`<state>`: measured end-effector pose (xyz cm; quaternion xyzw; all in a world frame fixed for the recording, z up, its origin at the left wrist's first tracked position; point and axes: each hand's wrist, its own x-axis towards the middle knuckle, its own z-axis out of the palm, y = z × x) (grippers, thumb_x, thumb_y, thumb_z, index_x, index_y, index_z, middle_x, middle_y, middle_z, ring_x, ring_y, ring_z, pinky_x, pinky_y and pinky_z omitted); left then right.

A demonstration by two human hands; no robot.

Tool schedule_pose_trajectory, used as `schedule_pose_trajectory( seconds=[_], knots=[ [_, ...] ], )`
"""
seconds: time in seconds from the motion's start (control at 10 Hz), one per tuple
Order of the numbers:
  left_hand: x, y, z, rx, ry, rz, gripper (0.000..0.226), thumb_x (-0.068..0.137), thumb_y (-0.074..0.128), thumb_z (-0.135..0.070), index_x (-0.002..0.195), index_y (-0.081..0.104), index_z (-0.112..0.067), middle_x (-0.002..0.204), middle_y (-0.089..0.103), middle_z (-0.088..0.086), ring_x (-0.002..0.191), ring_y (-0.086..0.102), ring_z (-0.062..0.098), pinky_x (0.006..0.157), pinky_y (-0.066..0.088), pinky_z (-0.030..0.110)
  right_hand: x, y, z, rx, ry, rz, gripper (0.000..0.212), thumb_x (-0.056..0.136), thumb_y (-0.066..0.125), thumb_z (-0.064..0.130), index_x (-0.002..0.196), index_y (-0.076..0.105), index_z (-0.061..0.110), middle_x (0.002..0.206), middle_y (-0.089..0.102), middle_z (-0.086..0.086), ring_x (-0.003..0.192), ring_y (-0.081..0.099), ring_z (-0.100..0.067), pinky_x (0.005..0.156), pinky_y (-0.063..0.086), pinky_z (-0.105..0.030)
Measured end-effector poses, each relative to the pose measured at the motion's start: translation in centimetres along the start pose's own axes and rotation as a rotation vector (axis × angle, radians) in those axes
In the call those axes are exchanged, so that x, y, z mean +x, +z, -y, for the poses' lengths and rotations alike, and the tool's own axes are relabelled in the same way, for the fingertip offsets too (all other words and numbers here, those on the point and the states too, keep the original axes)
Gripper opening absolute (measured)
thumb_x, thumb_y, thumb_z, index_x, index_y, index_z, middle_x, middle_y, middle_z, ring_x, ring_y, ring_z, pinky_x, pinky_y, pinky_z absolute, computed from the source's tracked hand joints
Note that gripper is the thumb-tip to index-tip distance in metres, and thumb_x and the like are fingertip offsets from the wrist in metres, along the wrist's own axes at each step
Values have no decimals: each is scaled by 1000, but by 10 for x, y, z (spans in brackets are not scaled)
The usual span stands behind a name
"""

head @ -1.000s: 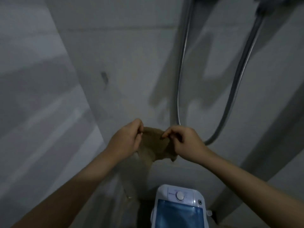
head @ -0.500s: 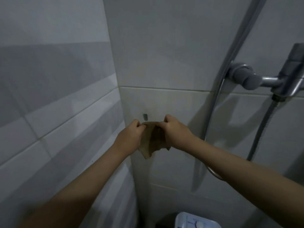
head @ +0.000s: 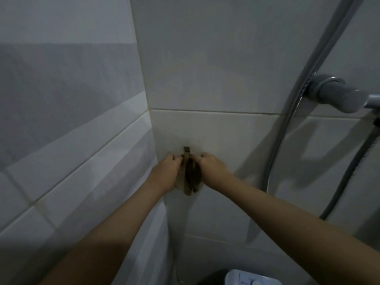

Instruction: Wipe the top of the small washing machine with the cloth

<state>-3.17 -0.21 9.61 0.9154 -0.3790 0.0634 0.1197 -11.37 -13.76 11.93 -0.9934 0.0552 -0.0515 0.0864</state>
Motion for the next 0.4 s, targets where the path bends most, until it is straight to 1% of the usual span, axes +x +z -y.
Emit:
schedule_pose_trajectory(
  seconds=[0.1, 0.2, 0.3, 0.4],
  knots=[
    [1, 4, 2, -146, -34, 10, 42, 92, 42, -13, 135, 44, -15, 110, 47, 17, 91, 55, 33, 76, 45, 33, -2, -5, -3, -16, 3, 24, 54, 92, 45, 14, 143, 32, 27, 121, 55, -15, 108, 56, -34, 82, 48, -39],
    [-4, -4, 2, -109, -95, 79, 50, 90, 47, -23, 139, 39, -23, 115, 43, 17, 101, 54, 36, 87, 48, 40, -15, -12, -2, -60, 26, 30, 55, 90, 48, 19, 142, 34, 28, 119, 51, -15, 105, 56, -36, 82, 49, -39],
    [-8, -12, -6, -99, -158, 91, 45, 88, 47, -29, 132, 44, -20, 120, 41, 19, 110, 48, 39, 93, 45, 43, -27, -20, -5, 24, 12, -94, 48, 85, 52, 19, 132, 45, 19, 119, 53, -15, 107, 57, -38, 85, 52, -42],
    [-14, -24, -31, -168, -160, -8, 38, 87, 49, -26, 122, 48, -12, 124, 41, 20, 114, 47, 39, 94, 45, 44, -49, -33, -4, 40, -26, -182, 44, 86, 51, 16, 129, 46, 10, 130, 51, -17, 116, 53, -38, 90, 52, -48]
  ],
)
